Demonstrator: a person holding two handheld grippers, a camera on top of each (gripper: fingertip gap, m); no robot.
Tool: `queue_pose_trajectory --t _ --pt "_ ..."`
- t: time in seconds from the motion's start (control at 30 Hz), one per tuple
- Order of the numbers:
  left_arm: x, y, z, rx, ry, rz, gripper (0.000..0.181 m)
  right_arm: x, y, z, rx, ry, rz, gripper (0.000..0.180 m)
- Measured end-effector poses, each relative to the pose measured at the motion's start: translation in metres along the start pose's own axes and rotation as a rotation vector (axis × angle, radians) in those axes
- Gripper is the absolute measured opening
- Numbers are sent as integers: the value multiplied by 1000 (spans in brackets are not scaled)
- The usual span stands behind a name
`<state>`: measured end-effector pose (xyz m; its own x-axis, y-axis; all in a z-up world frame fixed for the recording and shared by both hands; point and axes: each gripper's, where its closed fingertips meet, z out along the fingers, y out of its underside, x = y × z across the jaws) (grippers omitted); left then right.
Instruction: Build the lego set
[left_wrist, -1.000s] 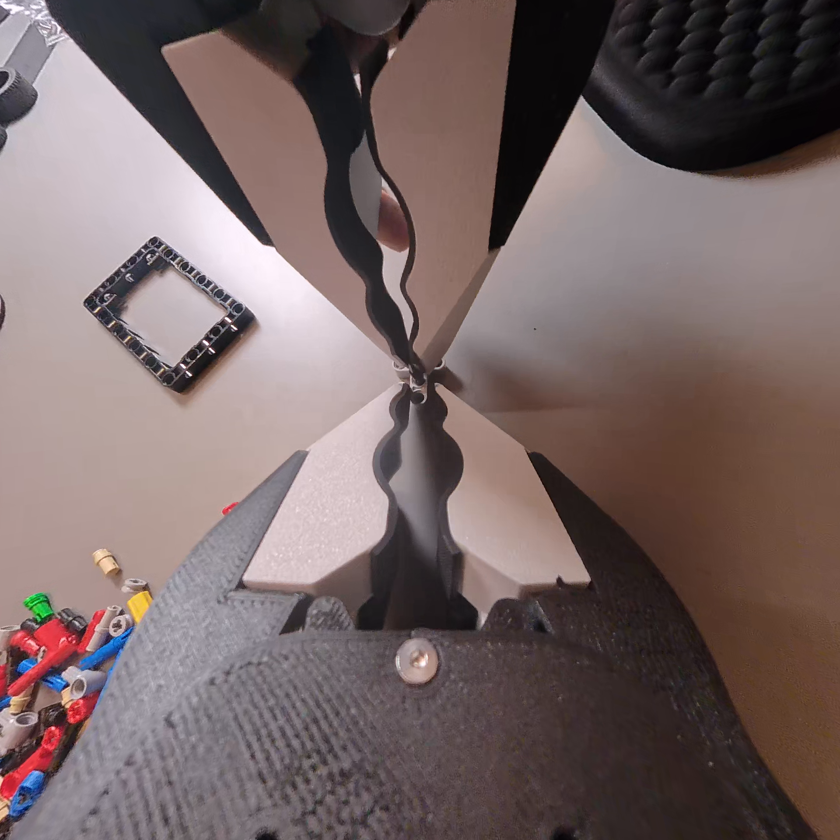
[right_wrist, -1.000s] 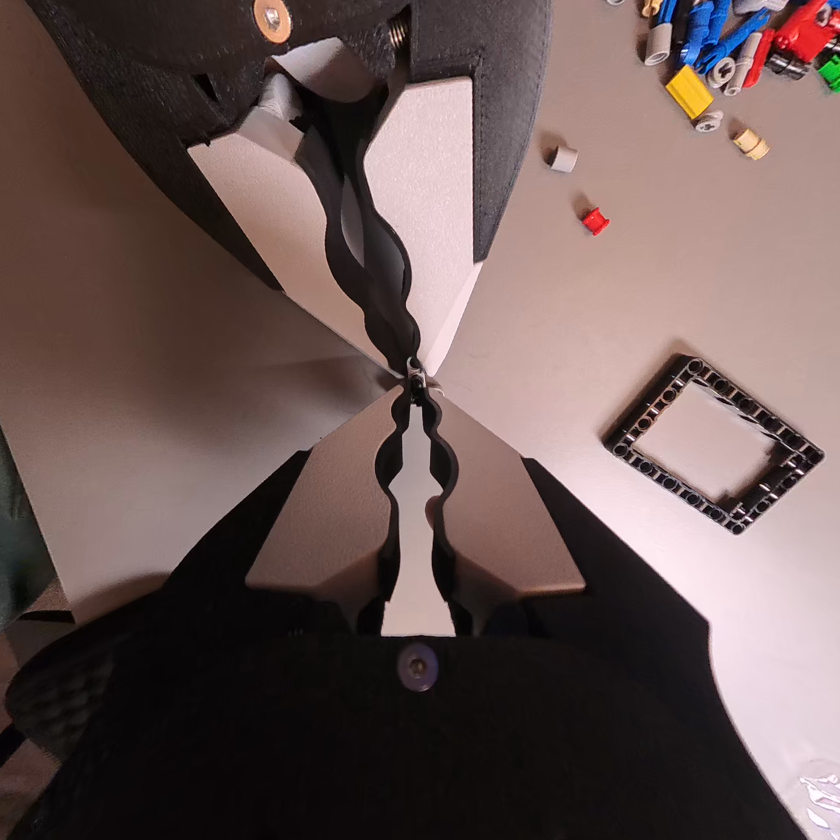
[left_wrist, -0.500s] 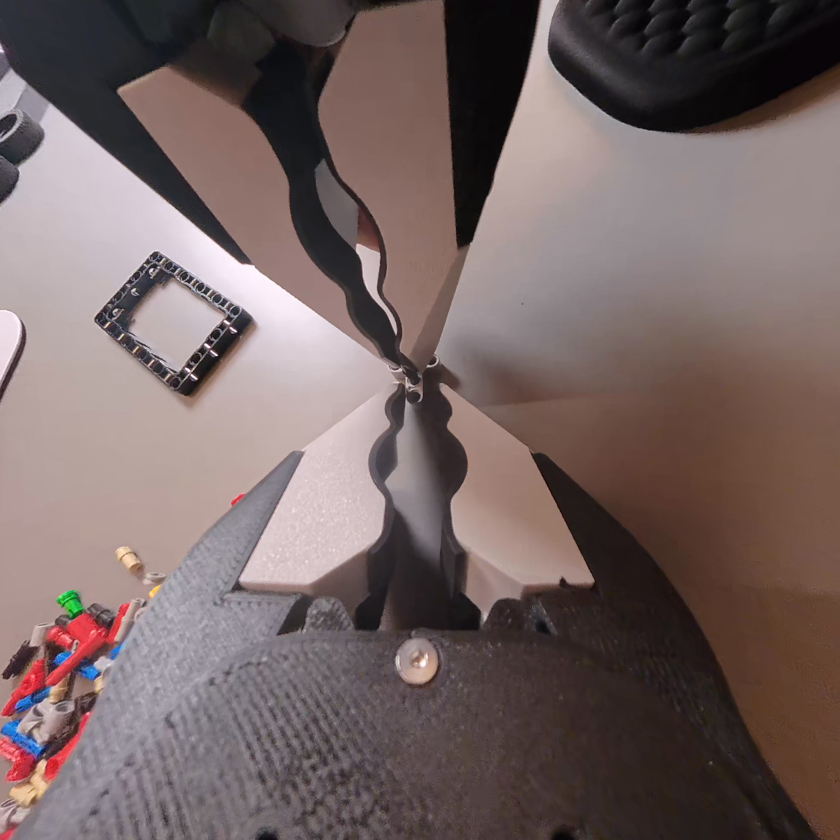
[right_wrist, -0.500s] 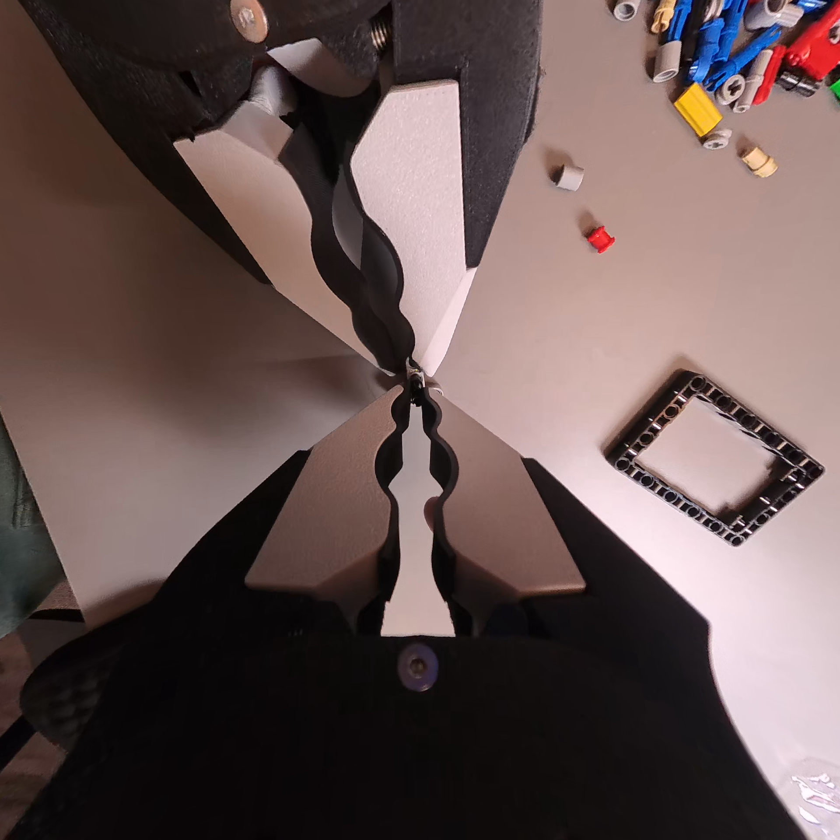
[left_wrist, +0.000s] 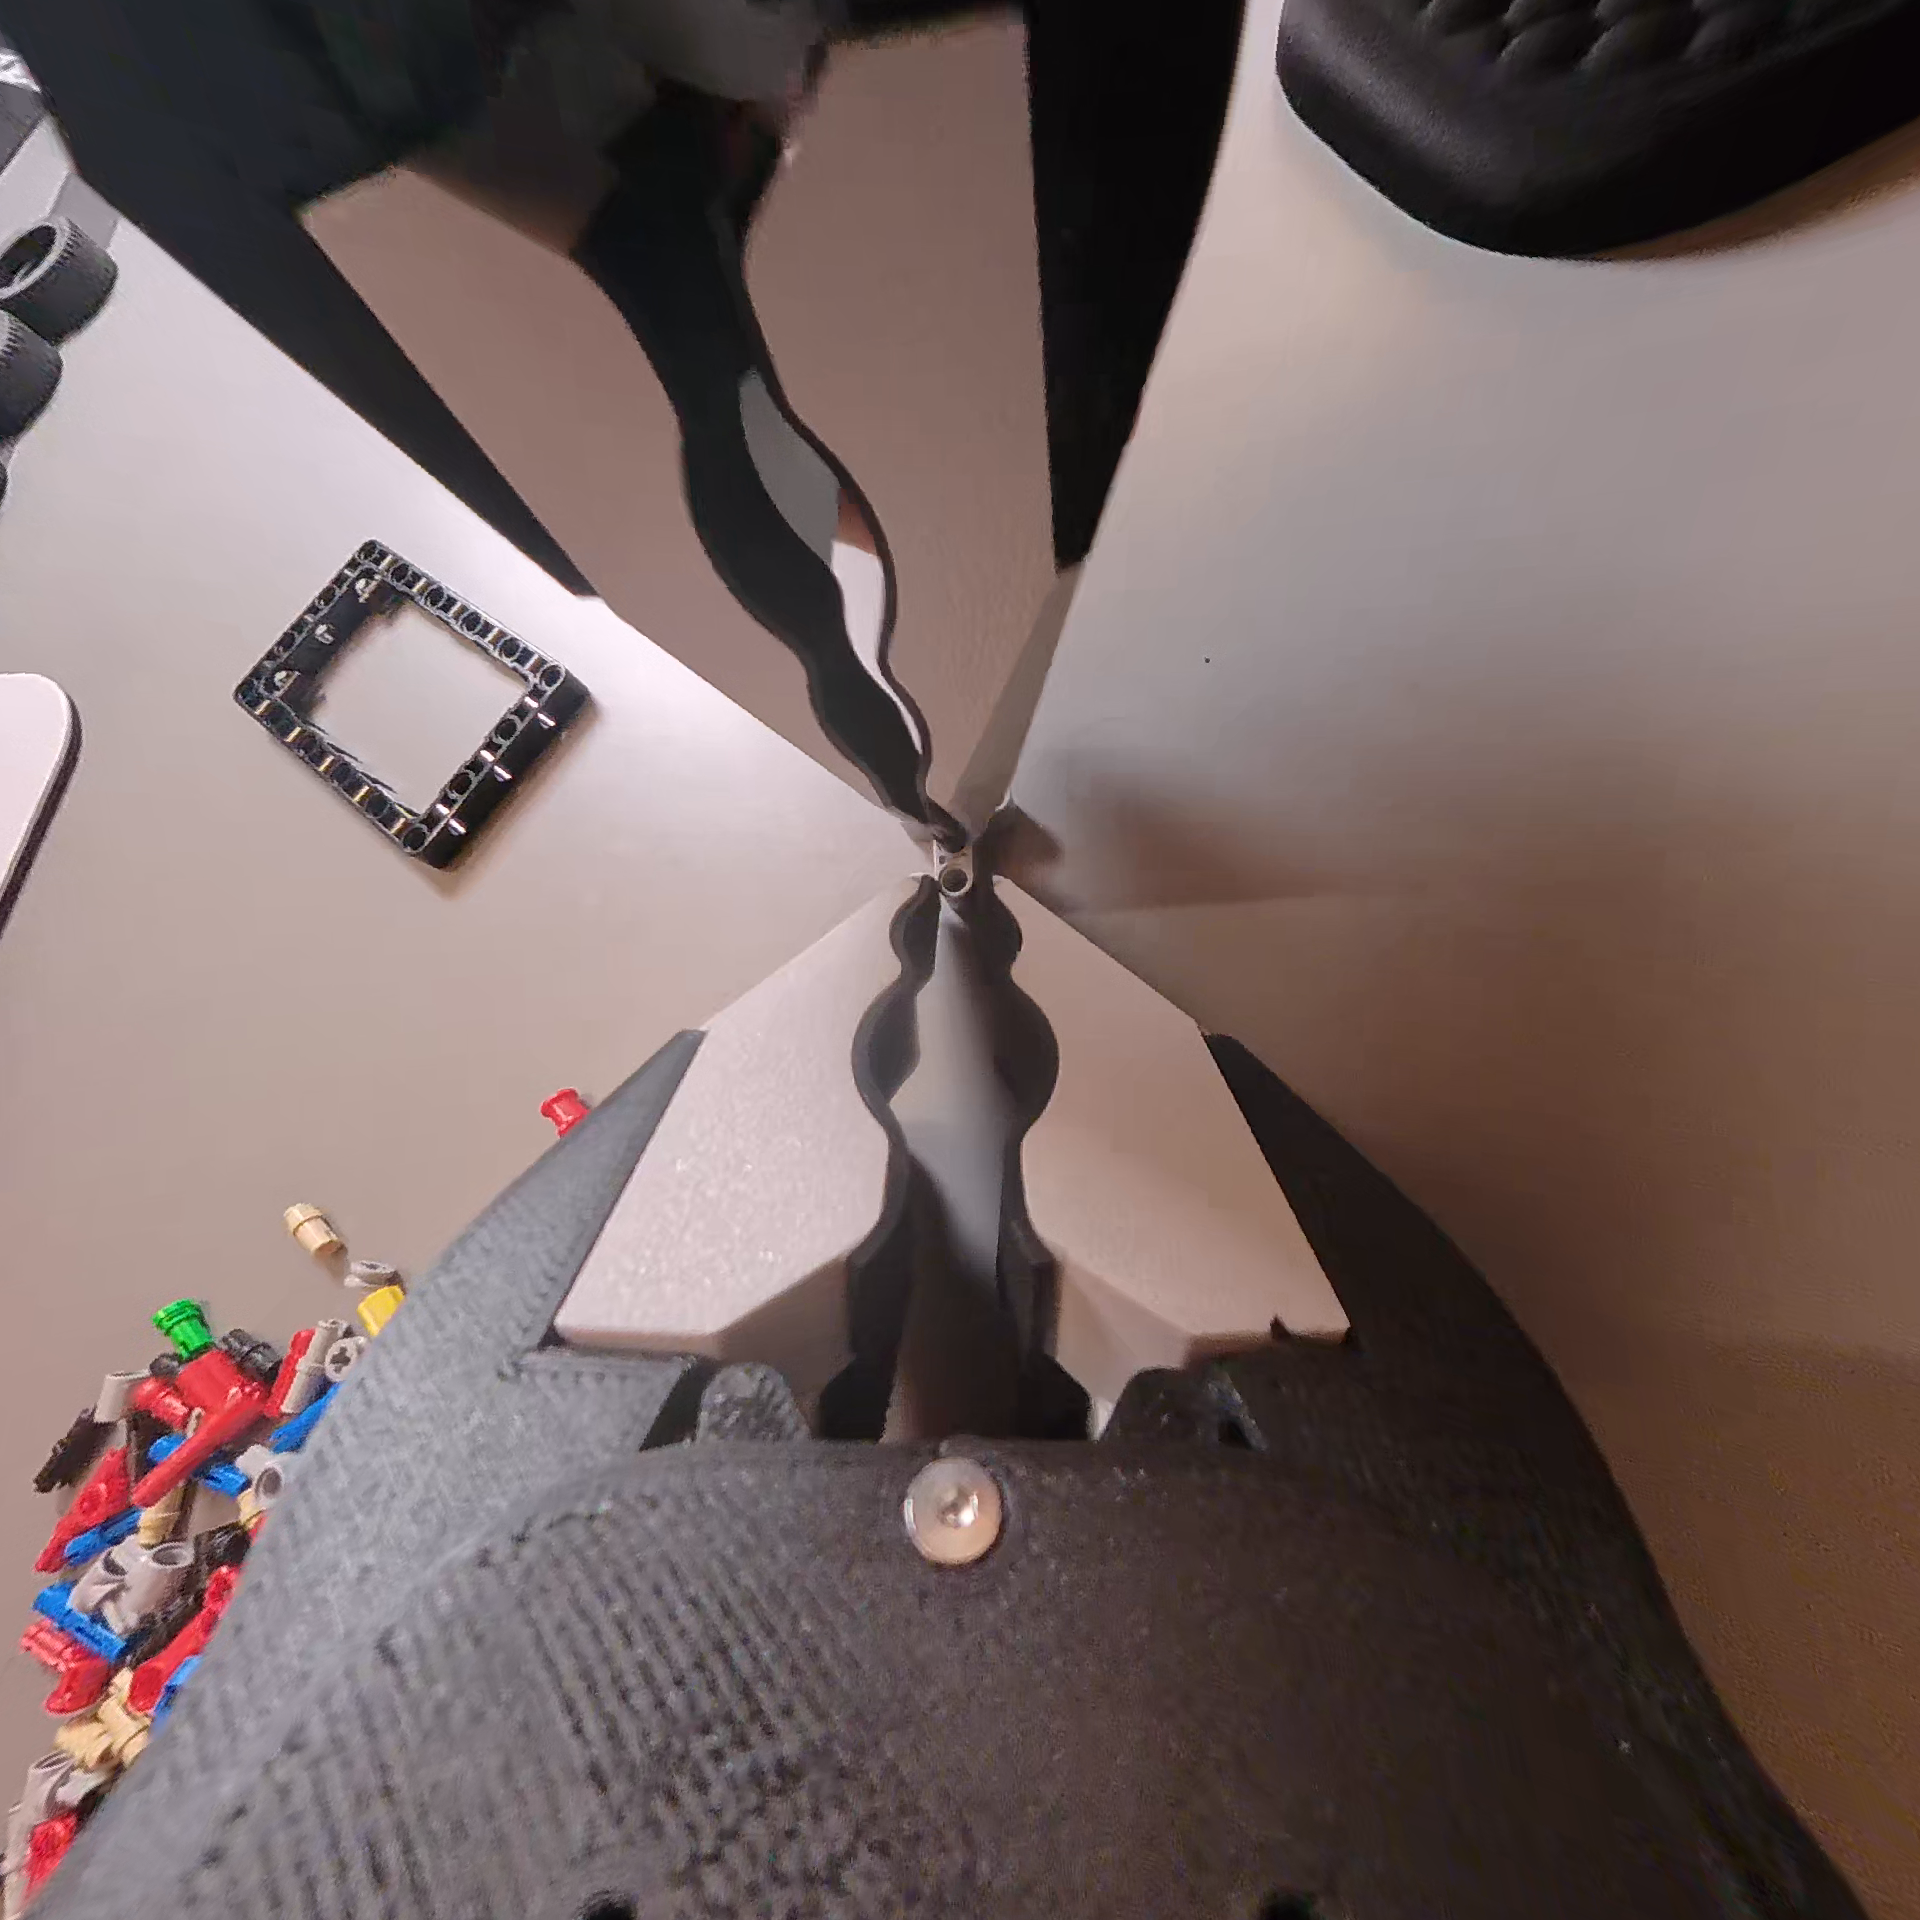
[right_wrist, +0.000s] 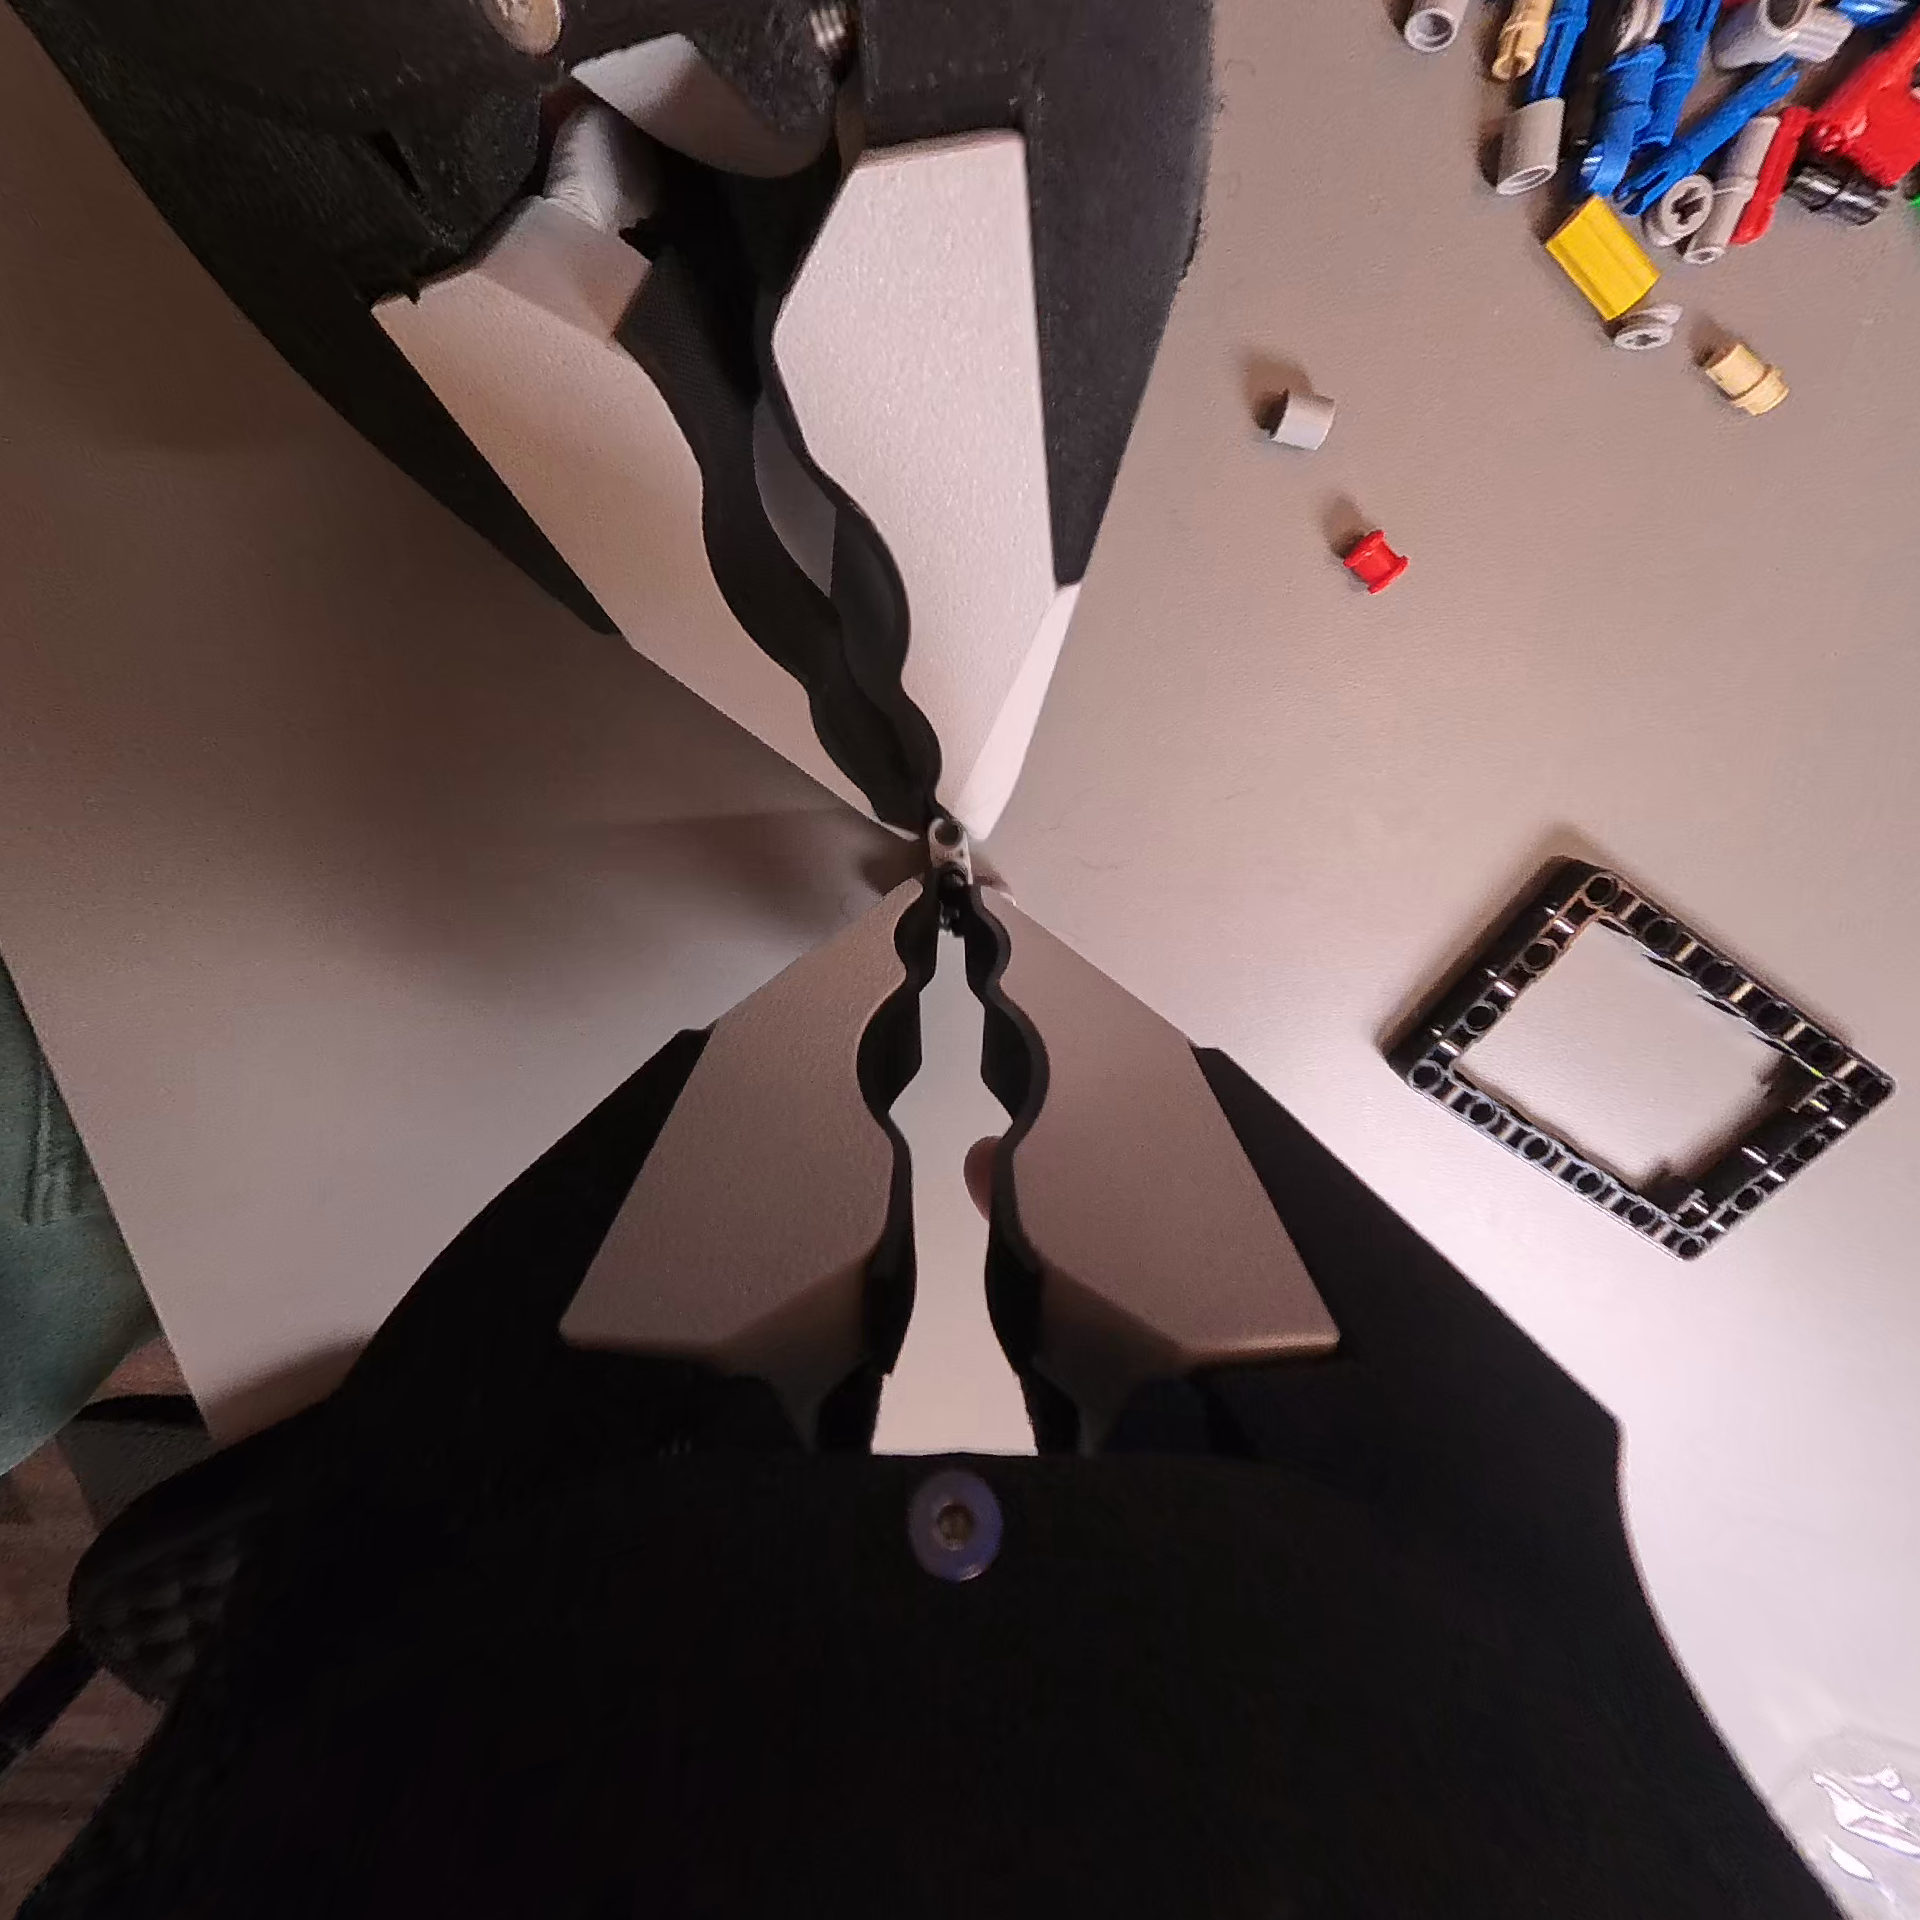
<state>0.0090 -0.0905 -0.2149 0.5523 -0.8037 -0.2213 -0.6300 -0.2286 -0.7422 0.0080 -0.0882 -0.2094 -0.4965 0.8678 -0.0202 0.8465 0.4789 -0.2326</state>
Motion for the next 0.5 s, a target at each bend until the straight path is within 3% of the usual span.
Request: queue_pose_trajectory --t 0.5 --pt "1 0 0 0 -7 10 6 -2 2 2 18 14 -6 6"
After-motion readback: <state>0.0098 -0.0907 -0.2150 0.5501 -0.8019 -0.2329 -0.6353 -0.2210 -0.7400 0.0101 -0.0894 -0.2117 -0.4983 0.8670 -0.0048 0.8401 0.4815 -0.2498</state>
